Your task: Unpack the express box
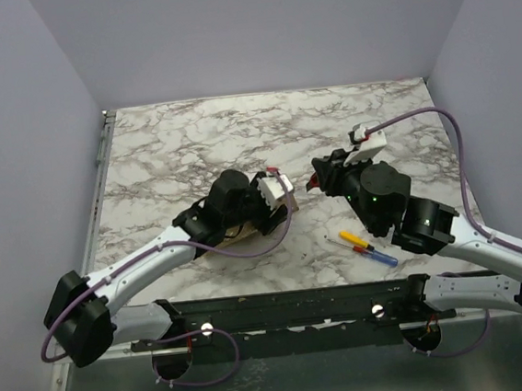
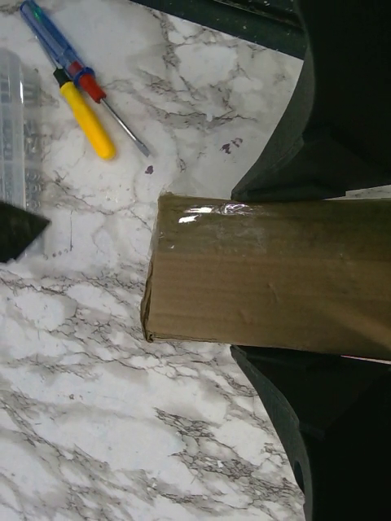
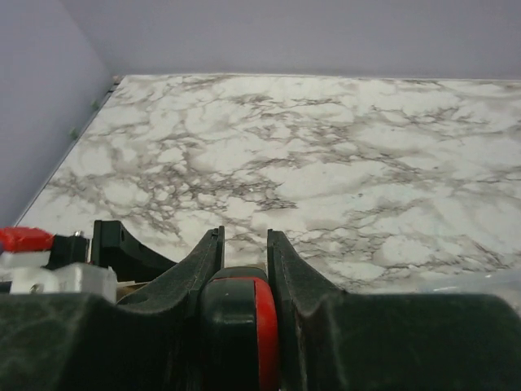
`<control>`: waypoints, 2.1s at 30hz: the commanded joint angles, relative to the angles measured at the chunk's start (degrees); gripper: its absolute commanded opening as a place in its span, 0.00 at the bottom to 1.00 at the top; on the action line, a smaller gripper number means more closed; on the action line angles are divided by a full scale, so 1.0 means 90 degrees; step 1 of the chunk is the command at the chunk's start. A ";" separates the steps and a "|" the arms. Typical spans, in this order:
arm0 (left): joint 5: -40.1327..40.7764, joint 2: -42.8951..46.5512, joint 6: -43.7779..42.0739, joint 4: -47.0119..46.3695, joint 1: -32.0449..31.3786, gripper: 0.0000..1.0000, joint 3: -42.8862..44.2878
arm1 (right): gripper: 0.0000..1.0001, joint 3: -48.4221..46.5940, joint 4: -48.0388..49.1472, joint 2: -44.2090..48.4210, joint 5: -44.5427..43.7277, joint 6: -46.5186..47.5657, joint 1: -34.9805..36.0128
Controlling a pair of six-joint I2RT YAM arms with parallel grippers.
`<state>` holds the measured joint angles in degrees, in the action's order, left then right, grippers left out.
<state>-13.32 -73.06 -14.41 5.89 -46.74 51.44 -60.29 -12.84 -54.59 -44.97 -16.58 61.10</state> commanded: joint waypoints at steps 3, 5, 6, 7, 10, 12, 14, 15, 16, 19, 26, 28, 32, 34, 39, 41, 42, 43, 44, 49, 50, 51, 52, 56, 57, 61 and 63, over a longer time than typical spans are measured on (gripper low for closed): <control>-0.0366 0.1293 -0.0744 -0.1056 -0.0107 0.41 -0.0991 | 0.01 0.0038 0.1121 -0.0355 0.1333 0.0138 -0.0059; -0.0216 0.1415 -0.0769 -0.1093 -0.0124 0.39 -0.1080 | 0.01 0.0114 0.1263 -0.0416 0.1452 0.0169 -0.0055; -0.0187 0.1437 -0.0771 -0.1094 -0.0120 0.38 -0.1102 | 0.01 0.0091 0.1213 -0.0488 0.1436 0.0170 -0.0060; -0.0172 0.1440 -0.0773 -0.1089 -0.0123 0.37 -0.1122 | 0.01 0.0047 0.1132 -0.0577 0.1414 0.0166 -0.0056; -0.0218 0.1397 -0.0770 -0.1094 -0.0124 0.35 -0.1142 | 0.00 -0.0077 0.0952 -0.0757 0.1483 0.0254 -0.0060; -0.0222 0.1340 -0.0776 -0.1101 -0.0126 0.33 -0.1145 | 0.01 -0.0110 0.0932 -0.0854 0.1435 0.0304 -0.0060; -0.0237 0.1295 -0.0811 -0.1101 -0.0122 0.32 -0.1136 | 0.01 -0.0171 0.0870 -0.0920 0.1301 0.0388 -0.0056; -0.0240 0.1278 -0.0819 -0.1103 -0.0119 0.32 -0.1136 | 0.01 -0.0189 0.0848 -0.0943 0.1223 0.0446 -0.0060; -0.0242 0.1268 -0.0829 -0.1100 -0.0125 0.31 -0.1133 | 0.01 -0.0199 0.0838 -0.0953 0.1194 0.0485 -0.0060; -0.0248 0.1235 -0.0872 -0.1104 -0.0124 0.31 -0.1140 | 0.01 -0.0223 0.0809 -0.0903 0.1121 0.0545 -0.0058; -0.0241 0.1129 -0.0914 -0.1104 -0.0122 0.29 -0.1129 | 0.01 -0.0190 0.0732 -0.0742 0.1090 0.0541 -0.0055; -0.0266 0.1087 -0.0923 -0.1096 -0.0129 0.29 -0.1117 | 0.01 -0.0176 0.0715 -0.0703 0.1123 0.0533 -0.0060; -0.0263 0.1047 -0.0919 -0.1102 -0.0129 0.27 -0.1106 | 0.01 -0.0143 0.0722 -0.0606 0.1047 0.0547 -0.0059; -0.0277 0.1045 -0.0911 -0.1098 -0.0126 0.27 -0.1099 | 0.00 -0.0125 0.0716 -0.0674 0.0979 0.0587 -0.0060; -0.0290 0.1042 -0.0884 -0.1103 -0.0122 0.26 -0.1077 | 0.01 -0.0075 0.0723 -0.0764 0.1033 0.0564 -0.0060; -0.0294 0.1064 -0.0870 -0.1104 -0.0128 0.26 -0.1083 | 0.01 -0.0043 0.0738 -0.0772 0.1005 0.0561 -0.0060; -0.0297 0.1071 -0.0867 -0.1109 -0.0128 0.25 -0.1094 | 0.01 -0.0022 0.0756 -0.0767 0.1019 0.0555 -0.0060; -0.0292 0.1081 -0.0860 -0.1110 -0.0127 0.25 -0.1096 | 0.01 -0.0011 0.0769 -0.0767 0.1028 0.0556 -0.0058; -0.0297 0.1085 -0.0859 -0.1122 -0.0123 0.25 -0.1096 | 0.01 -0.0005 0.0777 -0.0775 0.1031 0.0552 -0.0055; -0.0304 0.1103 -0.0845 -0.1138 -0.0127 0.24 -0.1096 | 0.01 0.0007 0.0758 -0.0889 0.0992 0.0582 -0.0056; -0.0307 0.1105 -0.0834 -0.1142 -0.0120 0.24 -0.1096 | 0.01 0.0017 0.0762 -0.0897 0.1003 0.0574 -0.0060; -0.0306 0.1114 -0.0835 -0.1143 -0.0125 0.24 -0.1096 | 0.01 0.0031 0.0770 -0.0899 0.1010 0.0576 -0.0058; -0.0306 0.1123 -0.0831 -0.1140 -0.0123 0.24 -0.1105 | 0.01 0.0043 0.0781 -0.0905 0.1012 0.0578 -0.0059; -0.0303 0.1145 -0.0830 -0.1151 -0.0122 0.23 -0.1116 | 0.01 0.0066 0.0783 -0.0962 0.0975 0.0625 -0.0060; -0.0305 0.1145 -0.0830 -0.1155 -0.0124 0.23 -0.1111 | 0.01 0.0077 0.0782 -0.0973 0.0954 0.0632 -0.0060; -0.0274 0.1135 -0.0813 -0.1167 -0.0125 0.22 -0.1106 | 0.01 0.0088 0.0749 -0.1005 0.0949 0.0632 -0.0060; -0.0235 0.1135 -0.0757 -0.1215 -0.0128 0.21 -0.1092 | 0.01 0.0097 0.0736 -0.1034 0.0977 0.0586 -0.0059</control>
<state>-14.81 -63.81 -21.41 -1.15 -47.70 41.28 -59.81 -6.57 -63.33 -34.87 -11.86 60.99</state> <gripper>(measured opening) 0.650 0.277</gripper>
